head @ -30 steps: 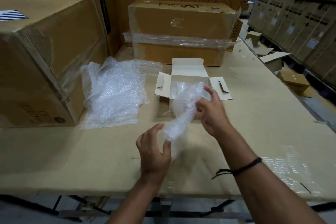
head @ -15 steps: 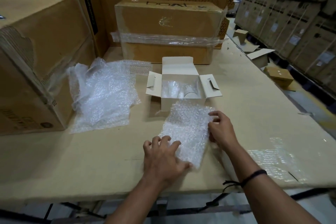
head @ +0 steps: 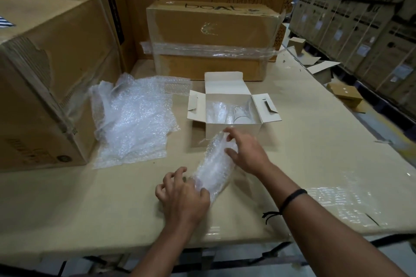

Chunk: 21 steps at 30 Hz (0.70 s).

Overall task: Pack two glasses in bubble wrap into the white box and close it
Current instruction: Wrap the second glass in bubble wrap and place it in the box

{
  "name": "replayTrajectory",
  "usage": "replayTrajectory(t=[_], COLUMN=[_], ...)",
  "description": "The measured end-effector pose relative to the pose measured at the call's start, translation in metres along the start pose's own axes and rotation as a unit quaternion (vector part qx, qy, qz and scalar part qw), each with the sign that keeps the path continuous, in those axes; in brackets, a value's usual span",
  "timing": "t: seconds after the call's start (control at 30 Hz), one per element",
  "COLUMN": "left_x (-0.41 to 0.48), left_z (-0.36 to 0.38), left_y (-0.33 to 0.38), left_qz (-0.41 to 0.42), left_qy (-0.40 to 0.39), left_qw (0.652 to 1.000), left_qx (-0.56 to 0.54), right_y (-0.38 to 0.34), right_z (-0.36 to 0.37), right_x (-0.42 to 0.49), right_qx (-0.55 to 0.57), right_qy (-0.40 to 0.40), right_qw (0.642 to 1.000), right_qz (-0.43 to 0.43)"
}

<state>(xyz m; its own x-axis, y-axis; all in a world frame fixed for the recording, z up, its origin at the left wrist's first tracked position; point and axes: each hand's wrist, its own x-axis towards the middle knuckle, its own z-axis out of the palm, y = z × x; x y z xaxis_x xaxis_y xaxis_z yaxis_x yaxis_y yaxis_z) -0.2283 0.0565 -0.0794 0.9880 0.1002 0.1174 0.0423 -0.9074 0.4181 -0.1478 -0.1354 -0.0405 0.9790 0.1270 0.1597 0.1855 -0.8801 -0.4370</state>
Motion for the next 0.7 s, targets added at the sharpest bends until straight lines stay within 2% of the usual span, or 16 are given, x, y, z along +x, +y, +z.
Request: replayTrajectory(t=[0.13,0.23,0.3,0.33,0.4,0.43,0.53,0.7], left_x=[-0.001,-0.003,-0.003,-0.005,-0.004,-0.003,0.005,0.031], left_z=[-0.011,-0.019,-0.018,-0.013,-0.007,-0.004,-0.001,-0.001], left_y=[-0.014,-0.016,-0.011,-0.011,-0.011,-0.012,-0.014,-0.018], left_qz=[0.009,0.151,0.26,0.284,0.26,0.238,0.204,0.154], left_qy=[0.036,0.1,0.081,0.06,0.005,-0.013,-0.015,-0.034], left_qw=[0.996,0.978,0.961,0.957,0.965,0.97,0.978,0.987], left_qx=[-0.081,-0.101,-0.049,-0.013,0.045,0.054,0.044,-0.008], right_y=[-0.002,0.008,0.012,0.014,0.018,0.019,0.025,0.035], right_z=[0.029,0.041,0.038,0.034,0.022,0.016,0.01,0.011], right_x=[0.008,0.007,0.004,0.001,-0.005,-0.008,-0.015,-0.012], right_qx=[-0.109,-0.106,-0.091,-0.082,-0.075,-0.085,-0.128,-0.152], right_qy=[-0.034,-0.067,-0.054,-0.042,-0.039,-0.064,-0.138,-0.101], right_qw=[0.993,0.992,0.994,0.995,0.996,0.994,0.982,0.983], right_qz=[-0.041,-0.018,-0.026,-0.029,-0.034,-0.03,-0.018,-0.033])
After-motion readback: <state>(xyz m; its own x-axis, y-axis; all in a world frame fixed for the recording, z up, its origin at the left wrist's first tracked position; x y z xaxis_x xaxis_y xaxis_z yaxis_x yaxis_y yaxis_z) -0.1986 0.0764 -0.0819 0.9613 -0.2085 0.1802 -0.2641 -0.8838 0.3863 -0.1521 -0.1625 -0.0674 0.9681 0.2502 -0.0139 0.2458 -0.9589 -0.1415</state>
